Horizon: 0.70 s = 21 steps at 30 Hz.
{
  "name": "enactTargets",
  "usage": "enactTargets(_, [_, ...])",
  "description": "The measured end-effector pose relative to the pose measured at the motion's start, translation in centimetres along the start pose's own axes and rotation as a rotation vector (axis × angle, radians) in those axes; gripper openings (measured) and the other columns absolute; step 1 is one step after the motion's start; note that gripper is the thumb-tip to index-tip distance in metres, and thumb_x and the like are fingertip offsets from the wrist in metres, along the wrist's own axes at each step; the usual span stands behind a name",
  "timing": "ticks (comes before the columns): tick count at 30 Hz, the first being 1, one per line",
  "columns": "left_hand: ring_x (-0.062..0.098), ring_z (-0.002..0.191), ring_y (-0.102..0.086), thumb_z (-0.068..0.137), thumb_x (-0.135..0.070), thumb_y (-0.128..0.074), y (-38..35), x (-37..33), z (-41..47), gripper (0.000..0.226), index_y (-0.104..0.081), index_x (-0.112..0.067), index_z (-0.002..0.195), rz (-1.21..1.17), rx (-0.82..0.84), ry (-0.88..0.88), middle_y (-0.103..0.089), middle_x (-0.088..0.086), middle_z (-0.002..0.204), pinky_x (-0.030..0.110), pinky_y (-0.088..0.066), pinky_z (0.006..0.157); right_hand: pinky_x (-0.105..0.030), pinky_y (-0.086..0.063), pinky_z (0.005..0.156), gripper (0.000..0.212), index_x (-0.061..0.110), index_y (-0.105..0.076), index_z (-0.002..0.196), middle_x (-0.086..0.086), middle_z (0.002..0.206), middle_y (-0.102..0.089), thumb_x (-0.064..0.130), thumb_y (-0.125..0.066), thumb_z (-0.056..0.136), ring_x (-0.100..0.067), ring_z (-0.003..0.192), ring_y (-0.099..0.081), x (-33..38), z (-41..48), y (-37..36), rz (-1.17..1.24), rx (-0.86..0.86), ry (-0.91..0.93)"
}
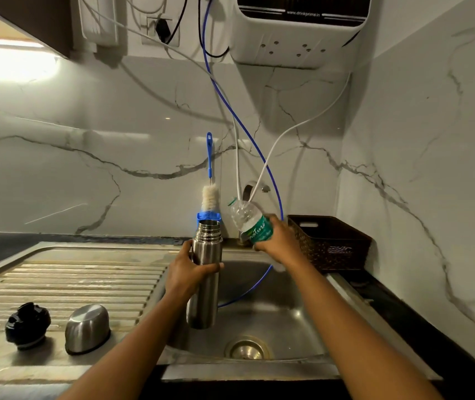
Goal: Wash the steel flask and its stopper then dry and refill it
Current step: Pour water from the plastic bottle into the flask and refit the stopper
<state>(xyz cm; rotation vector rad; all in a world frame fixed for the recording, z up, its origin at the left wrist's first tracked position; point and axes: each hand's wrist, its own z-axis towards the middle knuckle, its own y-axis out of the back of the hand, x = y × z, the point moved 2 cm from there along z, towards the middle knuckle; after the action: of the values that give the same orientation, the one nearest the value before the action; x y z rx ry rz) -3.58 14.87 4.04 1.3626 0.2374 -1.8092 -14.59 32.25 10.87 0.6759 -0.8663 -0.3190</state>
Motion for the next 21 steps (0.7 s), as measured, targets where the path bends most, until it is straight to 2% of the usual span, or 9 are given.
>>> enactTargets(2, [0.015,0.092,-0.055,0.065,-0.028,-0.086,0.4,-0.2,0.1,0.076,-0.045,-0.019,0.128,-0.001,-0.018,-0.007,-0.06,0.006,0.115,0.034,-0.05,0.079,-0.035,-0.043,0.089,0.067,0.018,-0.042,0.131,-0.005,0.123,-0.056,0.015,-0.077,0.073,-0.02,0.108,-0.052,-0.4,-1.3,-2.2,0.408,0.096,-0.143])
enactTargets(4, [0.015,0.089,-0.056,0.064,-0.03,-0.086,1.0,-0.4,0.2,0.073,-0.047,-0.02,0.125,0.016,-0.056,-0.024,-0.061,0.005,0.113,0.032,-0.049,0.077,-0.035,-0.043,0.084,0.06,0.018,-0.045,0.127,-0.006,0.12,-0.058,0.011,-0.075,0.075,-0.019,0.1,-0.055,-0.4,-2.5,-4.1,0.701,0.117,-0.251])
enactTargets(7, [0.018,0.09,-0.059,0.062,-0.034,-0.087,2.3,-1.0,0.5,0.073,-0.049,-0.02,0.123,0.054,-0.122,-0.034,-0.062,0.004,0.11,0.038,-0.052,0.08,-0.03,-0.049,0.073,0.05,0.02,-0.048,0.118,-0.004,0.109,-0.063,0.008,-0.073,0.077,-0.014,0.087,-0.062,-0.4,-3.6,-5.9,0.926,0.124,-0.265])
enactTargets(11, [0.024,0.095,-0.062,0.056,-0.039,-0.088,5.4,-1.9,0.9,0.076,-0.051,-0.022,0.12,0.027,-0.204,-0.017,-0.062,0.001,0.107,0.044,-0.053,0.084,-0.022,-0.05,0.065,0.046,0.021,-0.048,0.115,0.006,0.096,-0.063,0.008,-0.072,0.078,-0.008,0.083,-0.063,0.2,-4.5,-7.3,0.953,0.225,-0.209])
enactTargets(14, [0.026,0.098,-0.062,0.049,-0.042,-0.089,8.6,-2.1,1.3,0.08,-0.052,-0.022,0.118,0.001,-0.247,0.006,-0.064,0.006,0.111,0.046,-0.053,0.087,-0.022,-0.05,0.069,0.049,0.017,-0.047,0.116,0.0,0.103,-0.063,0.004,-0.073,0.076,-0.009,0.085,-0.062,1.3,-4.7,-8.6,0.94,0.275,-0.168])
enactTargets(16, [0.026,0.101,-0.061,0.053,-0.034,-0.09,10.7,-2.1,1.5,0.076,-0.051,-0.024,0.117,-0.03,-0.243,0.016,-0.063,0.007,0.115,0.048,-0.051,0.091,-0.021,-0.051,0.071,0.055,0.02,-0.043,0.119,-0.001,0.111,-0.061,0.005,-0.074,0.076,-0.009,0.09,-0.06,1.6,-4.9,-9.2,0.919,0.293,-0.137])
enactTargets(19, [0.028,0.103,-0.061,0.062,-0.021,-0.086,14.2,-1.9,1.8,0.07,-0.049,-0.018,0.121,-0.051,-0.27,0.038,-0.062,0.01,0.115,0.05,-0.05,0.092,-0.015,-0.052,0.067,0.057,0.018,-0.042,0.121,0.004,0.107,-0.058,0.002,-0.073,0.076,-0.005,0.089,-0.059,2.0,-5.2,-10.0,0.917,0.32,-0.077])
enactTargets(21, [0.029,0.1,-0.062,0.061,-0.019,-0.086,16.3,-1.5,2.1,0.07,-0.05,-0.018,0.121,-0.049,-0.306,0.054,-0.063,0.01,0.111,0.05,-0.051,0.09,-0.02,-0.053,0.077,0.059,0.018,-0.043,0.122,-0.002,0.113,-0.059,0.003,-0.074,0.074,-0.01,0.095,-0.06,2.1,-5.6,-10.7,0.916,0.334,-0.062])
